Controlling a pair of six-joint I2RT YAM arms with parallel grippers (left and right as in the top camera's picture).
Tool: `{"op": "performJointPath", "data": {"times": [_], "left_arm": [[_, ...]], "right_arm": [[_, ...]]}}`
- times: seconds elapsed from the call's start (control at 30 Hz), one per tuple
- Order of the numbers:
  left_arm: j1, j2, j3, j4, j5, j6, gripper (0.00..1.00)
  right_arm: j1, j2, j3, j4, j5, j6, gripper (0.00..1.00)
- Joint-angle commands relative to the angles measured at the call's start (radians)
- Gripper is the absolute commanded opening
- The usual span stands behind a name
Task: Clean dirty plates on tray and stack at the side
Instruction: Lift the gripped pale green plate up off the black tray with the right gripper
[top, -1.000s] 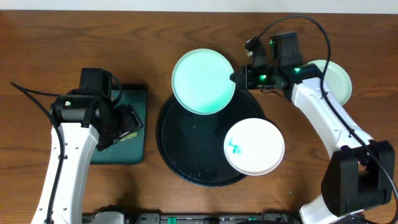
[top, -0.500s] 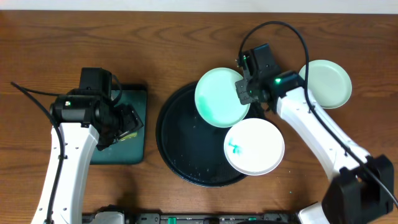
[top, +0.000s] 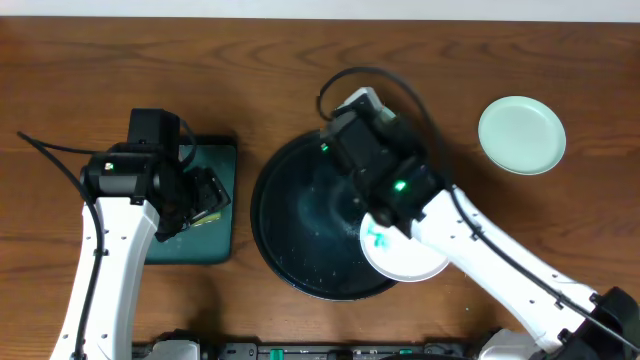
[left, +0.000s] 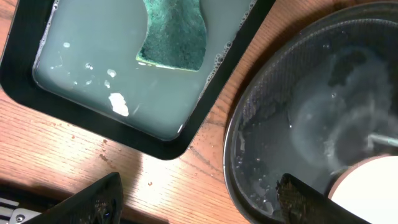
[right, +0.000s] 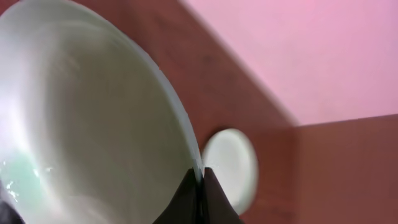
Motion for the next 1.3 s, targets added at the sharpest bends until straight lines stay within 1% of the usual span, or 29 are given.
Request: {"op": "performJointPath", "data": {"times": [0.0,0.13,0.27,0.6,1.27], "left_arm": [[-0.002,-0.002,-0.003,0.000,-0.005,0.006,0.80],[-0.002,-0.002,-0.003,0.000,-0.006,0.006,0.80],[-0.002,-0.002,-0.003,0.000,-0.006,0.006,0.80],[-0.002,-0.002,-0.003,0.001,-0.006,0.006,0.80],[-0.002,-0.002,-0.003,0.003,-0.006,0.006,0.80]], "right_arm": [[0.059,-0.016,0.004,0.042,0.321,-0.114,0.01],[0.127,-0.016,0.004,0.109,0.457,-0.253,0.01],[0.184,-0.016,0.004,0.176,0.534,-0.351,0.01],[0.280,-0.016,0.004,0.284,0.644,-0.505,0.01],[0.308,-0.016,0.004,0.286,0.658,-0.526,0.01]]}}
